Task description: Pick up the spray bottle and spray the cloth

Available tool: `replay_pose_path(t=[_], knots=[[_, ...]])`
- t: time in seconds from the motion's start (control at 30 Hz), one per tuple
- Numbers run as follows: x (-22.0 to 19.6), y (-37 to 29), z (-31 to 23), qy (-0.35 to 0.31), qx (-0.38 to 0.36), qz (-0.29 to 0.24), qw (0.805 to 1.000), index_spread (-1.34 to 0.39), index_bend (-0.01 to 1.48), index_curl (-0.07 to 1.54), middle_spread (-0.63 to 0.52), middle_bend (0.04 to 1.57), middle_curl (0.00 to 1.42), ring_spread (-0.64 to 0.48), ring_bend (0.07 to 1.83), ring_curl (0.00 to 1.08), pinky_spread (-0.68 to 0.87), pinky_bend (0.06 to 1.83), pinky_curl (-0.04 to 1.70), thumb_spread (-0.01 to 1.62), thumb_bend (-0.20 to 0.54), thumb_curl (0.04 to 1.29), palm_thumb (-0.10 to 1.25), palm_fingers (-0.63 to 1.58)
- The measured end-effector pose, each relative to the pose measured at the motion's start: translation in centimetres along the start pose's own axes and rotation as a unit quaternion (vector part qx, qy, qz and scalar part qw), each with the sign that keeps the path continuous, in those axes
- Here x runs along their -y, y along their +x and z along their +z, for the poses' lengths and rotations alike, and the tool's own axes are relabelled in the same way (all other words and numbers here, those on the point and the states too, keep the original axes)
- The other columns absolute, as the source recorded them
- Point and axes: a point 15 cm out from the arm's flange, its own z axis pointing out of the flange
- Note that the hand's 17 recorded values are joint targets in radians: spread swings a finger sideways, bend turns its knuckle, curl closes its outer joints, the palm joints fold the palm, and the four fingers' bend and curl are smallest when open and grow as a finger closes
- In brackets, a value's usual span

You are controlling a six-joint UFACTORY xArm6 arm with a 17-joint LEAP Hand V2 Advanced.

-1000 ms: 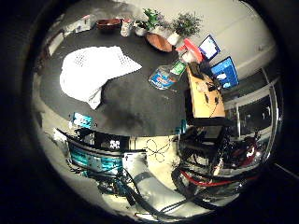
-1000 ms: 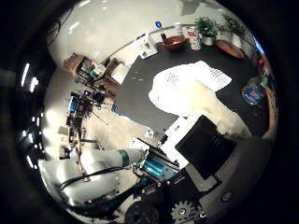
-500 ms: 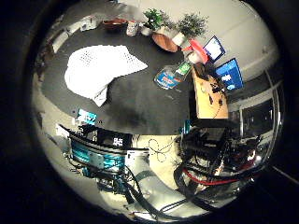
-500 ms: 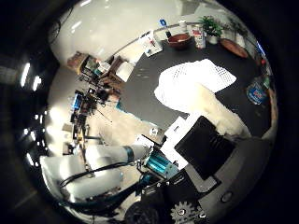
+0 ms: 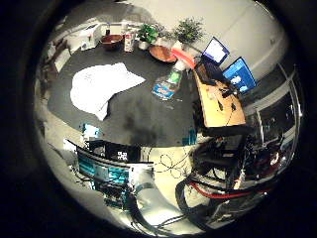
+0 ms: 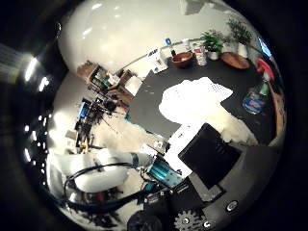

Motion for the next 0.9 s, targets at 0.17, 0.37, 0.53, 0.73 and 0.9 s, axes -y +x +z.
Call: replay_pose_path(t=[0.17, 0.37, 0.53, 0.73, 0.9], knots=[[0.2, 2.1, -2.5, 0.024, -0.020, -0.002, 0.999, -0.39, 0.18, 0.35, -0.07, 0.25, 0.32, 0.16, 0.67, 0.03, 0.62, 0.95, -0.01, 1.00, -0.032, 0.53, 0.71, 0.56], [1.3, 5.2, -4.8, 0.051, -0.061, 0.008, 0.997, -0.39, 0.18, 0.34, -0.07, 0.24, 0.32, 0.16, 0.69, 0.03, 0.62, 0.98, 0.00, 0.99, -0.033, 0.50, 0.63, 0.55], [2.2, 7.8, -5.8, 0.072, -0.094, 0.023, 0.993, -0.39, 0.18, 0.34, -0.05, 0.25, 0.32, 0.17, 0.68, 0.04, 0.61, 1.01, 0.00, 0.99, -0.029, 0.49, 0.61, 0.52], [3.0, 11.0, -6.7, 0.098, -0.135, 0.059, 0.984, -0.36, 0.18, 0.34, -0.02, 0.23, 0.32, 0.19, 0.64, 0.03, 0.60, 1.05, 0.00, 1.01, -0.028, 0.48, 0.59, 0.47], [3.6, 12.4, -5.9, 0.114, -0.137, 0.086, 0.980, -0.34, 0.18, 0.33, 0.00, 0.21, 0.32, 0.22, 0.62, 0.04, 0.59, 1.09, 0.00, 1.03, -0.026, 0.47, 0.56, 0.44]])
